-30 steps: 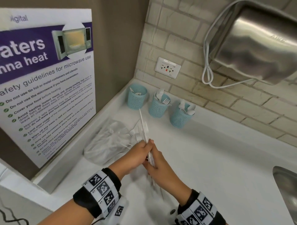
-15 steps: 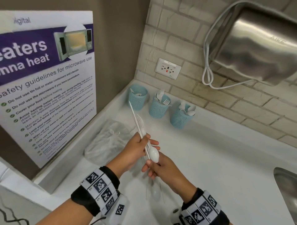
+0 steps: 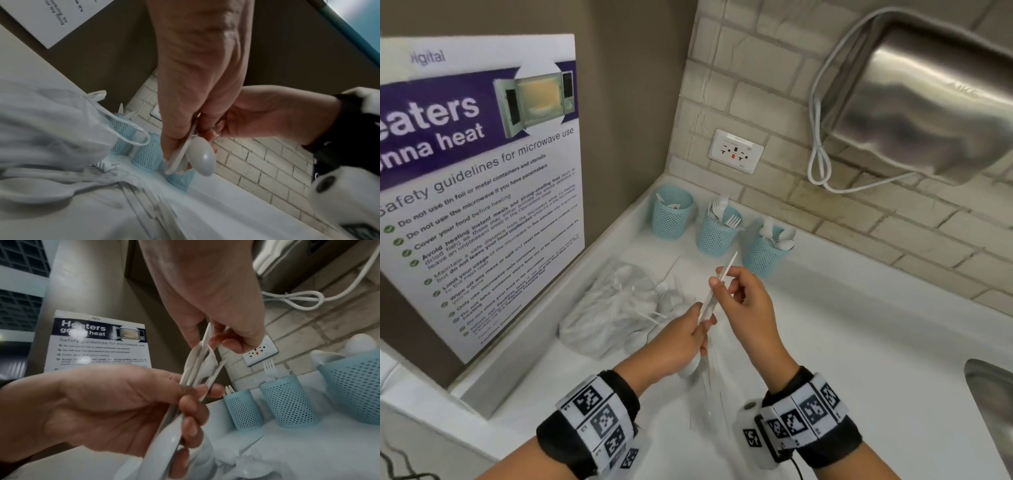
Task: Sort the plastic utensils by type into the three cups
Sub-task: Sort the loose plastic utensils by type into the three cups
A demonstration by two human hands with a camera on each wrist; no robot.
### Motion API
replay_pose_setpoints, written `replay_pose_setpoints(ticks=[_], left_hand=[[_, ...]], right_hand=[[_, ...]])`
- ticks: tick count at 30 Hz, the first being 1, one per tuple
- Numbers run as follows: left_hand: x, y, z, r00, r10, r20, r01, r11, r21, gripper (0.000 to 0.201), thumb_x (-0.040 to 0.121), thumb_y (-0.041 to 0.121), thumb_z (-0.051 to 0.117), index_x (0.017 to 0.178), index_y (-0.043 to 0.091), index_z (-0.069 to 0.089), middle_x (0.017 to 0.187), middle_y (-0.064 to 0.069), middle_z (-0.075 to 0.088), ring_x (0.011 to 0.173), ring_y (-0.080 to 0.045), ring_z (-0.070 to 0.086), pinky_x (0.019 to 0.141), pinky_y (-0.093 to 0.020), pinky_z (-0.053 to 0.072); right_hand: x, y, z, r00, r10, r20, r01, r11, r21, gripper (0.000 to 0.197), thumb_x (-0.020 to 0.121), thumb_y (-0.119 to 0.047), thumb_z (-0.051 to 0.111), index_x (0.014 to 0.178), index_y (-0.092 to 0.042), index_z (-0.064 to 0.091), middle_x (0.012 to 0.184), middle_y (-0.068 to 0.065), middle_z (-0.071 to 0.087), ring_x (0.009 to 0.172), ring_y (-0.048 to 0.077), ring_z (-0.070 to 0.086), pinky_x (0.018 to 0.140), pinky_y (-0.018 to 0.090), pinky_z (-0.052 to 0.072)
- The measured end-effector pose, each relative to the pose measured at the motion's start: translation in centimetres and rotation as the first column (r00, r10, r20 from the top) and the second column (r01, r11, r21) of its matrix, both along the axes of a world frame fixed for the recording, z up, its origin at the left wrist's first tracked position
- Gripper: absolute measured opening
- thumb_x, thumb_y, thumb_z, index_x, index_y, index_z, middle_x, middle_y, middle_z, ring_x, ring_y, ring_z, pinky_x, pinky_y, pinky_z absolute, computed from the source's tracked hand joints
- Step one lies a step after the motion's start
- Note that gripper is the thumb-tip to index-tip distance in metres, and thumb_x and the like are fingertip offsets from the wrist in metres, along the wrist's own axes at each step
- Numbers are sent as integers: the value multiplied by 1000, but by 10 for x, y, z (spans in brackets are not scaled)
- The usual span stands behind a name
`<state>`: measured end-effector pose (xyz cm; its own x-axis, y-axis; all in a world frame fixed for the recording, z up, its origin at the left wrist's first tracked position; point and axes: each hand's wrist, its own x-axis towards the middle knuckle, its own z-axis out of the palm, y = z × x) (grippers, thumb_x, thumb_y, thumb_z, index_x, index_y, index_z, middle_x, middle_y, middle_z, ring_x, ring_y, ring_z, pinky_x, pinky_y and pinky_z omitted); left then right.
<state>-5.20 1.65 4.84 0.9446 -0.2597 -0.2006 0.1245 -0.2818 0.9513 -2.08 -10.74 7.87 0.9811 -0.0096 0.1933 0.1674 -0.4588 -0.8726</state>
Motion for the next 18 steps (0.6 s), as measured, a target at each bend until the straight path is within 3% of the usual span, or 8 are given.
replay_pose_setpoints(ticks=[1, 3, 5, 7, 9, 12, 15, 18], left_hand=[[0, 1, -1, 1000, -6, 17, 5, 999, 36, 22, 102, 27, 33, 121, 21, 44, 76, 8, 54, 75, -11, 56, 74, -21, 46], [1, 4, -3, 999, -15, 51, 9, 994, 106, 19, 102, 27, 32, 116, 22, 44, 75, 6, 55, 75, -11, 55, 73, -23, 45], [3, 9, -6, 998, 0, 55, -7, 993, 120, 17, 102, 26, 32, 112, 21, 44, 75, 6, 54, 71, -8, 54, 68, -18, 44], [4, 12, -7, 999, 15, 29, -18, 995, 102, 17, 102, 23, 32, 112, 17, 45, 75, 6, 52, 68, -4, 52, 60, -8, 42], [5, 14, -9, 1000, 20, -6, -20, 999, 48, 17, 102, 18, 31, 111, 15, 46, 76, 5, 52, 71, -6, 52, 66, -9, 42], [6, 16, -12, 999, 36, -27, -36, 999, 9, 18, 102, 17, 31, 111, 14, 46, 77, 2, 52, 75, -10, 54, 73, -14, 44], [6, 14, -10, 999, 44, -12, -44, 999, 22, 18, 102, 16, 30, 111, 11, 45, 79, 3, 51, 74, -9, 52, 65, -2, 41], [6, 11, -7, 999, 34, 8, -34, 996, 84, 19, 102, 20, 30, 113, 10, 43, 82, 5, 51, 78, -11, 53, 66, -5, 42]], right_hand=[[4, 1, 0, 1000, -3, -7, 3, 999, 46, 3, 89, -29, 65, 90, -30, 67, 78, 2, 50, 69, 9, 47, 68, 21, 39], [11, -1, -2, 999, -17, -34, 21, 992, 123, 14, 90, -27, 64, 77, -30, 69, 83, 13, 59, 72, 13, 50, 70, 29, 41], [13, -5, 3, 997, -18, -69, 33, 977, 211, 16, 92, -25, 61, 84, -29, 74, 91, 13, 63, 76, 13, 51, 72, 28, 42], [14, -9, 11, 997, -21, -79, 44, 954, 297, 19, 96, -25, 55, 94, -25, 75, 87, 2, 62, 76, 8, 51, 72, 22, 42], [15, -13, 22, 997, -41, -69, 66, 901, 428, 23, 99, -26, 49, 96, -23, 71, 81, -9, 64, 77, 5, 56, 74, 21, 45], [16, -19, 35, 998, -42, -44, 61, 793, 606, 24, 102, -30, 41, 97, -18, 62, 69, -4, 58, 67, 8, 58, 68, 22, 51], [13, -19, 33, 996, -4, -87, 52, 825, 562, 25, 102, -33, 40, 97, -18, 60, 65, -2, 41, 48, 7, 39, 45, 18, 35], [6, -13, 16, 984, 41, -171, 18, 944, 330, 25, 97, -39, 49, 93, -20, 65, 60, -8, 39, 47, 5, 32, 45, 19, 27]])
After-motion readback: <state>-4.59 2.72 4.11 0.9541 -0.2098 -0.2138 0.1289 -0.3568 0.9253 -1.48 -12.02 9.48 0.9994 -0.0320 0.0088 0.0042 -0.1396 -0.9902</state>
